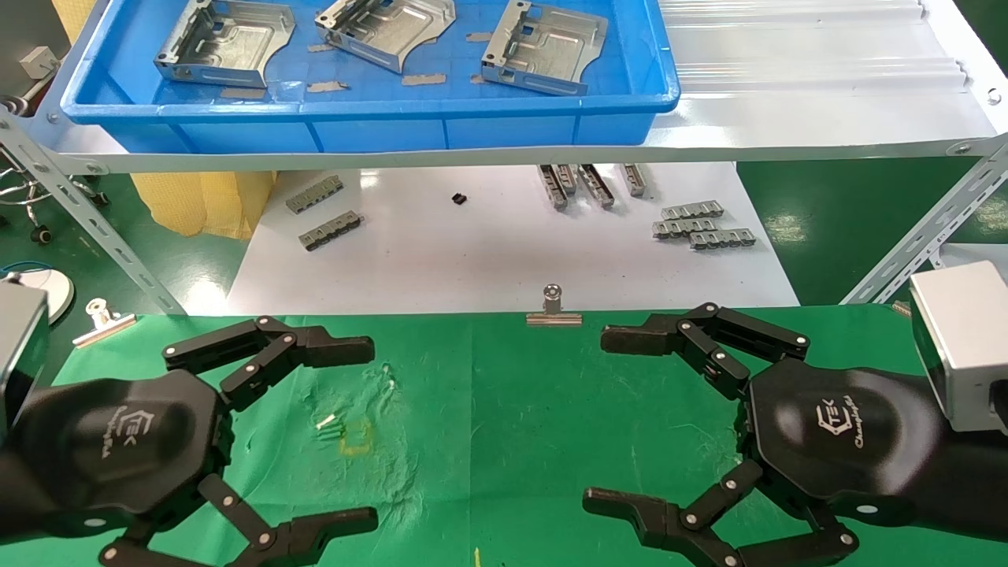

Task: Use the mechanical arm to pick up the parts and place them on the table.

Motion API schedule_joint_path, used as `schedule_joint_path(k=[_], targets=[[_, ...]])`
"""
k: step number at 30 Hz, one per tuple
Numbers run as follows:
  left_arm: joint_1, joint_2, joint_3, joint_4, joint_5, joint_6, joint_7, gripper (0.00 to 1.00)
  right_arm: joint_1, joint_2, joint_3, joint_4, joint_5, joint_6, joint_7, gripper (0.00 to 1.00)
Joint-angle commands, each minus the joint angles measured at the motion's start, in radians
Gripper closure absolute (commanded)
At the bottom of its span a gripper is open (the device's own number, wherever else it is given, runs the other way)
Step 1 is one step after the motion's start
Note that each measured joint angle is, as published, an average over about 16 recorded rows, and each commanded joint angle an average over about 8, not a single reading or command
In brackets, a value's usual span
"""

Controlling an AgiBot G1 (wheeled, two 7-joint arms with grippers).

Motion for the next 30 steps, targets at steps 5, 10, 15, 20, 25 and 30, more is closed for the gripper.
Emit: schedule_joint_path(k=[5, 10, 15, 20, 25, 30], targets=[[0.0, 0.0, 0.0, 0.0, 0.0, 0.0, 0.0, 0.0, 0.0, 0.0, 0.0, 0.0, 0.0, 0.0, 0.0, 1.0], [0.0, 0.0, 0.0, 0.0, 0.0, 0.0, 0.0, 0.0, 0.0, 0.0, 0.0, 0.0, 0.0, 0.0, 0.0, 1.0], [0.0, 0.0, 0.0, 0.0, 0.0, 0.0, 0.0, 0.0, 0.0, 0.0, 0.0, 0.0, 0.0, 0.0, 0.0, 1.0], [0.0, 0.0, 0.0, 0.0, 0.0, 0.0, 0.0, 0.0, 0.0, 0.0, 0.0, 0.0, 0.0, 0.0, 0.0, 1.0], [0.0, 0.0, 0.0, 0.0, 0.0, 0.0, 0.0, 0.0, 0.0, 0.0, 0.0, 0.0, 0.0, 0.0, 0.0, 1.0], [0.0, 0.0, 0.0, 0.0, 0.0, 0.0, 0.0, 0.0, 0.0, 0.0, 0.0, 0.0, 0.0, 0.0, 0.0, 1.0]])
